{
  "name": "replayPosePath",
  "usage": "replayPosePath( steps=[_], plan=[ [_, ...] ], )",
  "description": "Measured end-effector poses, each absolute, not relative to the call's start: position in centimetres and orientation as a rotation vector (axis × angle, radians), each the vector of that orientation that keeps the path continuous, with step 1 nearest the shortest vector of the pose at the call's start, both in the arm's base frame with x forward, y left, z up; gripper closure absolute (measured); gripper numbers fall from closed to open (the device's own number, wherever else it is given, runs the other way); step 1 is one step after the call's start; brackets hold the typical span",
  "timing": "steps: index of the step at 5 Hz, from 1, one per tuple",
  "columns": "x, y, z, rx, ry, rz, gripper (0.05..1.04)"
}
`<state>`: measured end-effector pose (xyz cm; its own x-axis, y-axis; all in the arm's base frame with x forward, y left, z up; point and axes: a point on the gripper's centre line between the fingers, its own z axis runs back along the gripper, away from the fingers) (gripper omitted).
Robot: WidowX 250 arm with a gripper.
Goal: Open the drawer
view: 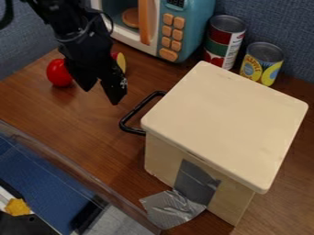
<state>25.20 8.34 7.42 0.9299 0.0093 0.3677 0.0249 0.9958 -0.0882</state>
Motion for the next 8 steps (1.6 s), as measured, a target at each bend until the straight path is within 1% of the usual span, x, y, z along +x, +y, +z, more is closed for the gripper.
replayPosePath(
  steps=[1,2,3,4,6,7,8],
  plan=[
    [26.4,8.0,7.0,-0.103,-0.398,-0.016,0.083],
    [27.4,7.5,6.7,-0.128,-0.411,-0.015,0.083],
    [28.2,5.8,6.8,-0.18,-0.424,-0.008,0.083],
    [28.6,4.8,6.8,-0.187,-0.428,-0.013,0.083],
    [28.6,5.1,4.0,-0.155,-0.361,-0.015,0.083],
    [28.5,4.9,3.6,-0.162,-0.348,-0.014,0.131],
    [28.4,5.0,3.4,-0.152,-0.35,0.011,0.42]
  ],
)
